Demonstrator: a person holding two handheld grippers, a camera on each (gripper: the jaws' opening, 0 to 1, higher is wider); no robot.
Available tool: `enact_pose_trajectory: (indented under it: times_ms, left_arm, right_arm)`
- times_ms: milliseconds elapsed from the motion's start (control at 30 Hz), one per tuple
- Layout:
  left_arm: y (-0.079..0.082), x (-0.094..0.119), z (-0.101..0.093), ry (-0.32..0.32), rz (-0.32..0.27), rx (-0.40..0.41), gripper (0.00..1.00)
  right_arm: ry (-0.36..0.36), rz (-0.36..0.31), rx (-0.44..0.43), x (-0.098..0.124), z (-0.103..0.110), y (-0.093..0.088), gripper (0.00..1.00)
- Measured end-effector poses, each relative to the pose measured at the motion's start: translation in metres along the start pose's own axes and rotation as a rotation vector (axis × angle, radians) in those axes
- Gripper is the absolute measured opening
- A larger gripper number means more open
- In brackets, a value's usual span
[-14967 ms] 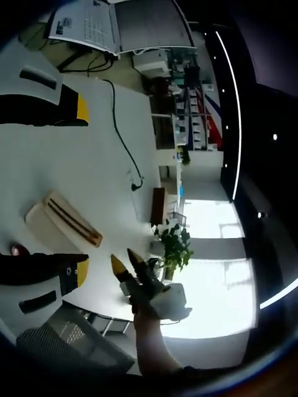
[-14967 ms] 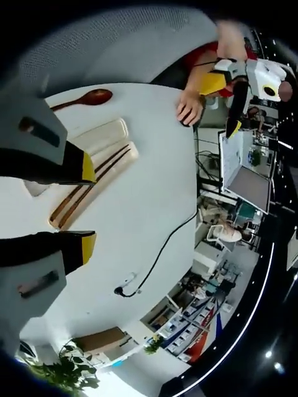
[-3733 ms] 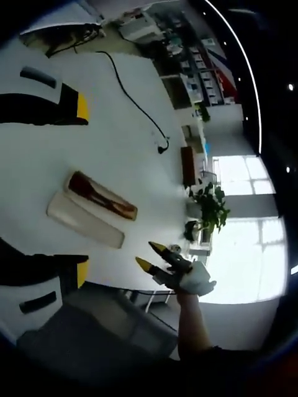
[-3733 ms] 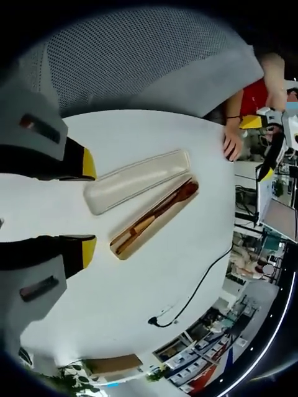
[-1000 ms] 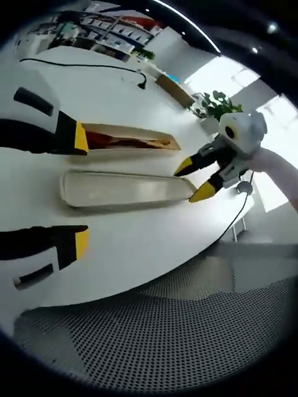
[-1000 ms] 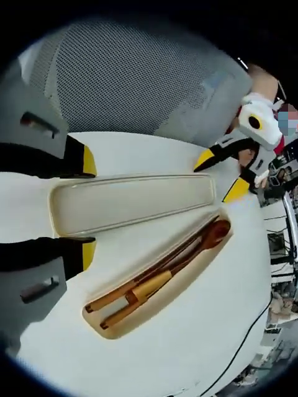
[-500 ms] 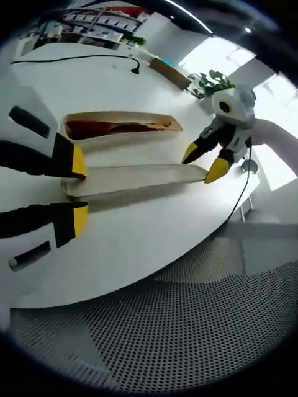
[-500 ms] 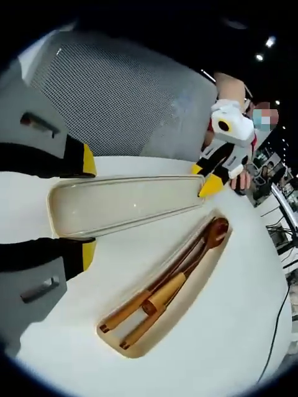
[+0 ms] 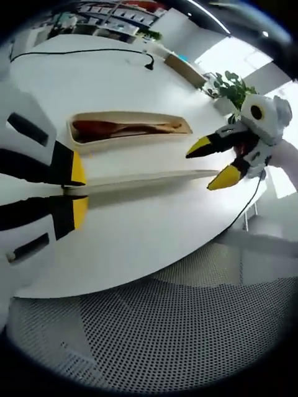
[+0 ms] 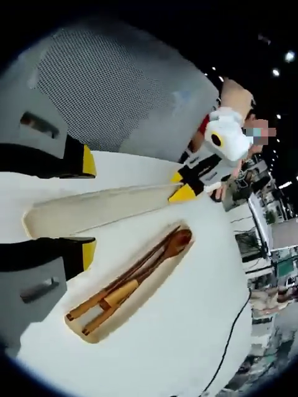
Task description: Arrange the utensils inside the cutlery case until each visible utensil rests in its matching compartment.
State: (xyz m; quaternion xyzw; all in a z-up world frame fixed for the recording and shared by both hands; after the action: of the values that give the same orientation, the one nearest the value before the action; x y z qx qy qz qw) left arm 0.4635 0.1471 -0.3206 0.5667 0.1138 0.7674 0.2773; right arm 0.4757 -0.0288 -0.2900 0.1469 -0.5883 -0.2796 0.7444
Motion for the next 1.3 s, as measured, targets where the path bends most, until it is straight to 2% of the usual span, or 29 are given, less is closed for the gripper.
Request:
enact_pose_trajectory:
  times_ms: [133, 233, 267, 333, 467, 533, 633, 700, 767, 800, 833, 867, 900, 967, 1000, 1033, 1067, 1133, 1200, 1233, 1300]
  left_arm:
    - [-0.001, 0.000, 0.000, -0.006, 0.016, 0.031, 0.06]
    - [-0.002, 0.000, -0.002, -0.019, 0.016, 0.070, 0.06]
    - [-0.003, 0.000, -0.003, -0.025, 0.020, 0.075, 0.06]
    - [-0.006, -0.001, -0.007, -0.044, 0.051, 0.016, 0.06]
    - [-0.001, 0.000, -0.010, -0.069, 0.043, 0.062, 0.05]
    - [0.000, 0.000, -0.012, -0.089, 0.040, 0.083, 0.04]
    - [0.004, 0.001, -0.018, -0.126, 0.017, 0.167, 0.04]
    - [0.008, 0.003, -0.021, -0.151, -0.001, 0.229, 0.04]
    - [0.015, 0.005, -0.022, -0.163, -0.035, 0.299, 0.04]
    - [0.019, 0.007, -0.022, -0.176, -0.059, 0.358, 0.04]
    - [0.020, 0.007, -0.022, -0.182, -0.065, 0.385, 0.04]
    - [0.024, 0.009, -0.023, -0.205, -0.088, 0.466, 0.04]
    - [0.026, 0.010, -0.023, -0.218, -0.107, 0.510, 0.04]
    - [0.033, 0.013, -0.022, -0.247, -0.144, 0.611, 0.04]
    - [0.033, 0.014, -0.022, -0.253, -0.149, 0.640, 0.04]
    - [0.037, 0.014, -0.020, -0.256, -0.187, 0.664, 0.03]
    - [0.039, 0.014, -0.019, -0.261, -0.197, 0.696, 0.03]
    - [0.043, 0.015, -0.019, -0.292, -0.233, 0.773, 0.03]
    - [0.047, 0.016, -0.020, -0.328, -0.256, 0.818, 0.03]
    - [0.048, 0.016, -0.021, -0.327, -0.258, 0.817, 0.03]
    - [0.055, 0.019, -0.024, -0.363, -0.283, 0.869, 0.03]
  right_arm:
    - [-0.044, 0.040, 0.111, -0.002, 0.000, -0.005, 0.05]
    - [-0.032, 0.029, 0.059, -0.003, -0.001, -0.008, 0.03]
    - [-0.028, 0.026, 0.057, -0.002, -0.003, -0.006, 0.03]
    - [-0.001, 0.038, 0.065, -0.003, -0.002, -0.009, 0.02]
    - [0.034, 0.047, 0.056, -0.005, -0.006, -0.007, 0.02]
    - [0.032, 0.043, 0.057, -0.005, -0.009, -0.005, 0.03]
    - [0.026, 0.030, 0.029, -0.004, -0.012, -0.001, 0.05]
    - [-0.002, 0.012, 0.017, -0.003, -0.016, 0.001, 0.07]
    - [-0.071, -0.003, 0.026, -0.001, -0.023, 0.002, 0.11]
    - [-0.094, -0.011, 0.039, 0.000, -0.024, 0.003, 0.15]
    - [-0.115, -0.020, 0.046, 0.001, -0.024, 0.004, 0.24]
    - [-0.132, -0.031, 0.059, 0.002, -0.022, 0.005, 0.31]
    - [-0.165, -0.045, 0.078, 0.003, -0.023, 0.008, 0.35]
    - [-0.284, -0.123, 0.267, 0.012, -0.024, 0.024, 0.29]
    - [-0.354, -0.122, 0.320, 0.017, -0.025, 0.026, 0.28]
    - [-0.356, -0.106, 0.311, 0.016, -0.022, 0.024, 0.31]
    - [-0.377, -0.096, 0.325, 0.014, -0.018, 0.024, 0.36]
    - [-0.417, -0.060, 0.429, 0.009, -0.013, 0.023, 0.46]
    - [-0.459, -0.017, 0.514, 0.006, -0.012, 0.021, 0.48]
    - [-0.481, -0.003, 0.548, 0.004, -0.013, 0.022, 0.49]
    - [-0.504, 0.006, 0.583, -0.002, -0.011, 0.024, 0.55]
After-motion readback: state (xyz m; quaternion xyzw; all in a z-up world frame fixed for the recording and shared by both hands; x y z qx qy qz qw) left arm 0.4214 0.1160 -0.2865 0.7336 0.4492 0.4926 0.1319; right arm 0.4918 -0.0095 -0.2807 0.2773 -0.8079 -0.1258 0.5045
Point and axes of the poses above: the point that each gripper's makers call its tool centre point, and the gripper's own axes: x roughly backward along the fingers, z roughly to its left, y roughly out of its top, the point moved 3 cm from there along x, roughly backward along the fingers, and after that the axes turned 6 degrees about -x, right-handed, at the moved point
